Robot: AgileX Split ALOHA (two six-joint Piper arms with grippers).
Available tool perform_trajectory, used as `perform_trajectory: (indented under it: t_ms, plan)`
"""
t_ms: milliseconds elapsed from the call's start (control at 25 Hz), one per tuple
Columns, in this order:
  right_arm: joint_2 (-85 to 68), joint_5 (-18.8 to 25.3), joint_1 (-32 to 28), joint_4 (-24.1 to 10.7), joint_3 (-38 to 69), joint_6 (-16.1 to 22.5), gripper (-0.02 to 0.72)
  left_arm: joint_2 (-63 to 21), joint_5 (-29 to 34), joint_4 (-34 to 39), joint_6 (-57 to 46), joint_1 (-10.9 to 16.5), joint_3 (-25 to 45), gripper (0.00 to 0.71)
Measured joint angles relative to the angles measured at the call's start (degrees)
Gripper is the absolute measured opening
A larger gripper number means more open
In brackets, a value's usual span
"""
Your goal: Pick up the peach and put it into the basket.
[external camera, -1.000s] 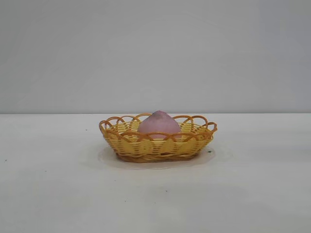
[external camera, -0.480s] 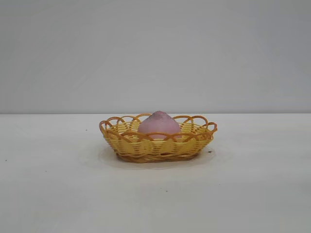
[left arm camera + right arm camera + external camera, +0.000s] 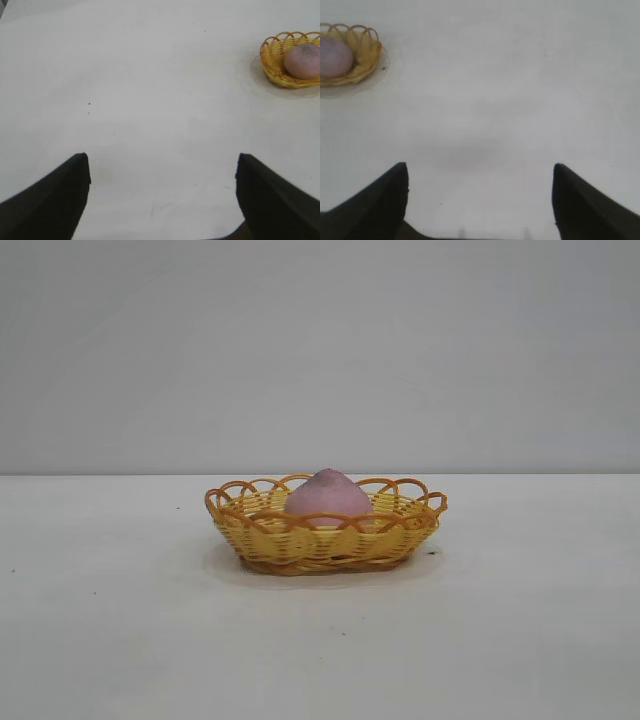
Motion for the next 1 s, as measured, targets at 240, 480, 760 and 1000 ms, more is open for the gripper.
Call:
perform_trajectory:
  t_ms: [240, 480, 760, 1000]
  plan:
    - [-5.55, 0.13, 0.0, 0.0, 0.0, 0.0, 0.51, 0.0, -0.03, 0.0, 0.0, 0.0, 0.0, 0.529]
    - [-5.55, 0.23, 0.0, 0.0, 0.0, 0.0, 0.51, 0.0, -0.03, 0.0, 0.0, 0.0, 0.0, 0.529]
    - [-5.55, 0.23, 0.0, 0.0, 0.0, 0.0, 0.51, 0.0, -0.03, 0.0, 0.0, 3.29, 0.0, 0.529]
    - [-5.55, 0.23, 0.0, 0.0, 0.0, 0.0, 0.51, 0.0, -0.03, 0.0, 0.0, 3.32, 0.0, 0.529]
